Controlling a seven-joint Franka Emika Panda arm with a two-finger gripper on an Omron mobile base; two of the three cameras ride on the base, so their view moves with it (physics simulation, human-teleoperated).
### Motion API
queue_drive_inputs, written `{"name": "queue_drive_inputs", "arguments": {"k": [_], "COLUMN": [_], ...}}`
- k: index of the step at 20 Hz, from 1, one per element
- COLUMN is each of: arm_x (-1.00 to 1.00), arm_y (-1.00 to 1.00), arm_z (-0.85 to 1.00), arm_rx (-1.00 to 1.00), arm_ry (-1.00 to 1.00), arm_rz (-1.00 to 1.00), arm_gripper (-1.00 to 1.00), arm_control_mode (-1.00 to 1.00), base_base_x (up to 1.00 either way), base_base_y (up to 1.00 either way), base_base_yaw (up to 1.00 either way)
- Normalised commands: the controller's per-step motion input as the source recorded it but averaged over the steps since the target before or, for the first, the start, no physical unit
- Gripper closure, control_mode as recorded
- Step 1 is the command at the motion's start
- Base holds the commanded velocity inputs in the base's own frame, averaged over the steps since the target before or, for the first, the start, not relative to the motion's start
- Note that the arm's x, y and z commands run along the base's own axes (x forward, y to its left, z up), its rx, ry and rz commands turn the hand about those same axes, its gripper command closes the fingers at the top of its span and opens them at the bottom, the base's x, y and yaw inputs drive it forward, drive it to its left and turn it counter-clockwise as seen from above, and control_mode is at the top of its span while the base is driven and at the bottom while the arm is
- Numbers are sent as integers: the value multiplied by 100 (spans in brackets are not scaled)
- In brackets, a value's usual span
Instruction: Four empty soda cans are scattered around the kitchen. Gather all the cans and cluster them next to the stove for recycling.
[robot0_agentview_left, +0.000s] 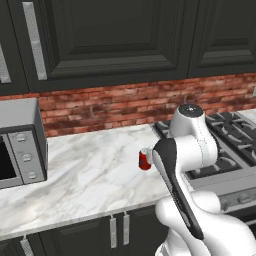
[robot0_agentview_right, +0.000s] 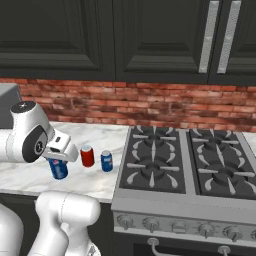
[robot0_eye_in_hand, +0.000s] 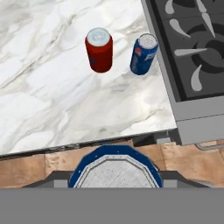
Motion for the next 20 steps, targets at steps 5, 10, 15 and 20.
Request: {"name": "queue_drive_inputs", "arguments": {"k": [5,10,15,20], "arm_x": [26,13,7,0], "arm_y": [-1,-10,-11,-37], "arm_z": [-3,-24,-25,-16], "arm_rx": [-1,-1,0,0], "arm_ry": [0,-2,0,-2], "arm_rz": [0,0,0,0], "arm_gripper": [100,100,100,100], "arm_control_mode": [-100,-100,-100,-100], "base_base_x": [0,0,0,0], "base_base_y": [0,0,0,0], "base_base_yaw": [0,0,0,0]}}
